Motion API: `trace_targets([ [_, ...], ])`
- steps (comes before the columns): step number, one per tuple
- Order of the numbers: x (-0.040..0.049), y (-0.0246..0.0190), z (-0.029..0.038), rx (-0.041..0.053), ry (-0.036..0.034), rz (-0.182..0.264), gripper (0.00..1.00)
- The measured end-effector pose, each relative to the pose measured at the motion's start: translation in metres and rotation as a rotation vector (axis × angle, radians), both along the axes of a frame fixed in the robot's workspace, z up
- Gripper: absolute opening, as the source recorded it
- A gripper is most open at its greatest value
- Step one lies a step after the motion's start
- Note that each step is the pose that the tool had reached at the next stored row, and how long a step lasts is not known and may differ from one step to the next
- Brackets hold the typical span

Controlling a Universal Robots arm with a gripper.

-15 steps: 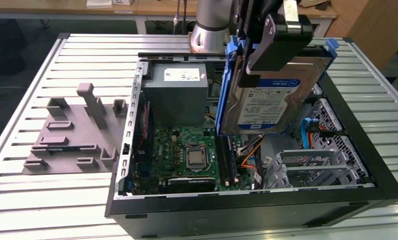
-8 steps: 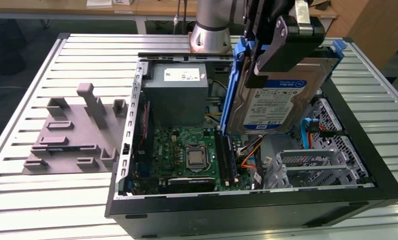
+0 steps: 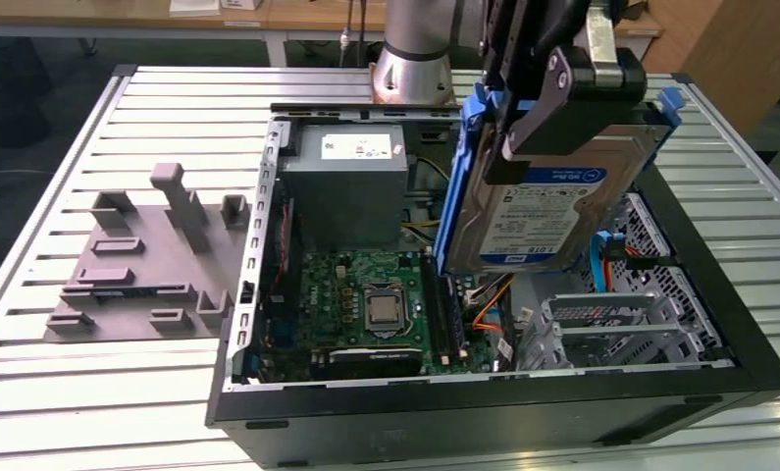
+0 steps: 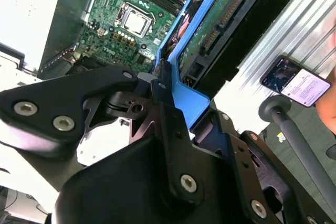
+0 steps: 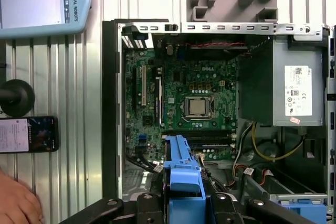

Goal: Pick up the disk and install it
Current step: 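Insert the disk into the insertion slot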

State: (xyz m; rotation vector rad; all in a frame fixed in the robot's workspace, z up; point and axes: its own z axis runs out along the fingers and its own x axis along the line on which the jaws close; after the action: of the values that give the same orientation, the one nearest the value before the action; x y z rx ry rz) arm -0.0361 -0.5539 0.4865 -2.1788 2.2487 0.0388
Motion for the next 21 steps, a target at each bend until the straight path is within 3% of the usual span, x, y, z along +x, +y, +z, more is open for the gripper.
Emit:
trace_targets([
  [9,0.0177,-0.0038,-0.0058,0.0001,0.0000,-0.001,0.36],
  [21,0.0409,-0.0132,-0.0169,0.0003,-0.0001,-0.001,0.36],
])
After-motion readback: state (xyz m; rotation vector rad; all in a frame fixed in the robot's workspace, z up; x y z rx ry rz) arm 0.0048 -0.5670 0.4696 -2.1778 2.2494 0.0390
